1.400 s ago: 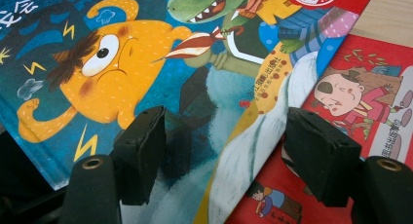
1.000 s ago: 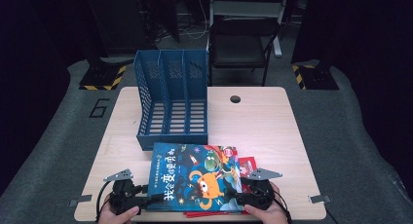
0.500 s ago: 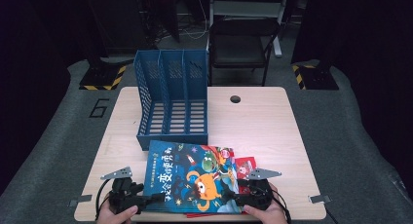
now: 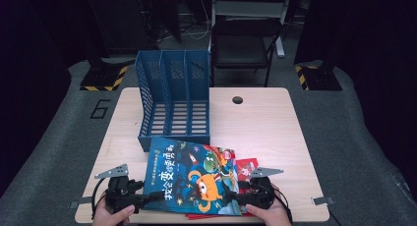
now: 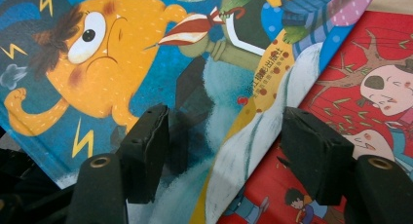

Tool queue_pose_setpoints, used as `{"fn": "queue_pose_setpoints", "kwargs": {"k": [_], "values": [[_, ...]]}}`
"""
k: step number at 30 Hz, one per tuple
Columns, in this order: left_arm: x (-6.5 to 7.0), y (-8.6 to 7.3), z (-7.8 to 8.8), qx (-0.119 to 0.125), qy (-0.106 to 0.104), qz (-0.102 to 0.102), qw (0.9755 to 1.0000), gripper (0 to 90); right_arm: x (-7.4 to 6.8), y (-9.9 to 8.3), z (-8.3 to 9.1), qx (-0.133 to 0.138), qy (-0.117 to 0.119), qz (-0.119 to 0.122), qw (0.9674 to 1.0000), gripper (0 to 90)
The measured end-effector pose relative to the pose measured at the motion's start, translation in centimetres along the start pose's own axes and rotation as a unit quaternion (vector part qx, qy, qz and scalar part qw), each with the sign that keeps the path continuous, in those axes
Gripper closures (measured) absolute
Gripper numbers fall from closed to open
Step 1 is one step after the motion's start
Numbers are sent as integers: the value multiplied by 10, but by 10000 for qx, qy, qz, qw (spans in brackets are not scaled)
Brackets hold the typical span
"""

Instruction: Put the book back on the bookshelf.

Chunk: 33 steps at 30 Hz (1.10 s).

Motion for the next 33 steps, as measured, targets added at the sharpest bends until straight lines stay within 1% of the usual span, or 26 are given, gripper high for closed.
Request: {"fn": "queue_pose_setpoints", "kwargs": {"k": [2, 6, 7, 9, 10, 11, 13, 14, 15, 16, 17, 18, 19, 20, 21, 22, 23, 24, 25, 26, 27, 28, 29, 31, 32, 33], "values": [[0, 5, 1, -37, 84, -107, 9999, 314, -1, 1, -1, -45, 30, 0, 10000, 353], [-1, 11, 3, -6, 181, -179, 9997, 314, -2, 3, -4, -82, 112, -9, 9999, 359], [1, 14, 3, 61, 187, -98, 9998, 314, -2, 3, -4, -77, 126, 2, 9999, 360], [0, 14, 5, -9, 181, -199, 9996, 314, -4, 3, -5, -90, 156, -42, 9998, 360], [0, 16, 5, 18, 208, -222, 9995, 314, -4, 3, -5, -80, 167, -48, 9998, 361], [2, 17, 5, 30, 200, -183, 9996, 314, -4, 3, -5, -72, 177, -58, 9998, 361], [2, 19, 6, 40, 200, -218, 9996, 314, -5, 3, -6, -62, 196, -95, 9997, 362], [3, 22, 5, 121, 241, -168, 9995, 314, -6, 3, -6, -60, 219, -120, 9997, 363], [3, 21, 7, 38, 218, -254, 9994, 314, -6, 2, -6, -58, 227, -141, 9996, 364], [3, 23, 7, 91, 257, -217, 9994, 314, -6, 2, -7, -52, 241, -152, 9996, 365], [5, 24, 7, 108, 243, -173, 9995, 314, -7, 2, -7, -53, 251, -182, 9995, 368], [5, 25, 7, 114, 265, -200, 9994, 314, -7, 2, -7, -39, 255, -187, 9995, 370], [5, 26, 7, 166, 282, -174, 9993, 314, -8, 2, -7, -15, 252, -159, 9996, 374], [6, 26, 9, 94, 242, -220, 9994, 314, -8, 2, -7, 16, 251, -152, 9996, 377], [6, 28, 8, 161, 279, -183, 9993, 314, -10, 1, -7, 18, 236, -198, 9995, 384], [6, 27, 9, 116, 279, -243, 9992, 314, -11, 1, -7, 31, 227, -186, 9996, 390], [6, 28, 10, 117, 274, -242, 9993, 314, -11, 1, -7, 54, 220, -158, 9996, 395], [7, 30, 9, 188, 305, -146, 9993, 315, -13, 1, -7, 76, 192, -136, 9997, 402], [7, 31, 10, 173, 339, -159, 9991, 315, -14, 1, -7, 89, 177, -143, 9997, 406], [6, 33, 10, 193, 359, -175, 9990, 315, -16, 1, -8, 116, 162, -86, 9998, 414], [7, 33, 11, 169, 346, -169, 9991, 316, -17, 1, -8, 166, 173, -12, 9997, 445], [6, 34, 11, 184, 388, -187, 9989, 316, -19, 0, -8, 162, 207, 29, 9997, 470], [6, 35, 11, 188, 385, -173, 9989, 316, -21, 0, -8, 175, 219, 31, 9996, 482], [6, 38, 13, 253, 411, -162, 9987, 317, -24, -1, -9, 189, 239, 45, 9995, 483], [5, 38, 14, 221, 381, -219, 9988, 319, -25, -1, -10, 204, 251, 68, 9995, 483], [6, 39, 14, 272, 389, -132, 9988, 319, -26, -2, -10, 223, 266, 93, 9994, 485]]}}
Point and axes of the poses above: each handheld gripper's, and its own axes: z roughly backward along the jaws, y roughly out of its top, x roughly to its right, the point moved 10 cm from there along -z, roughly forward along the jaws, and after that the axes turned 13 degrees about -z, right-handed, at the moved point
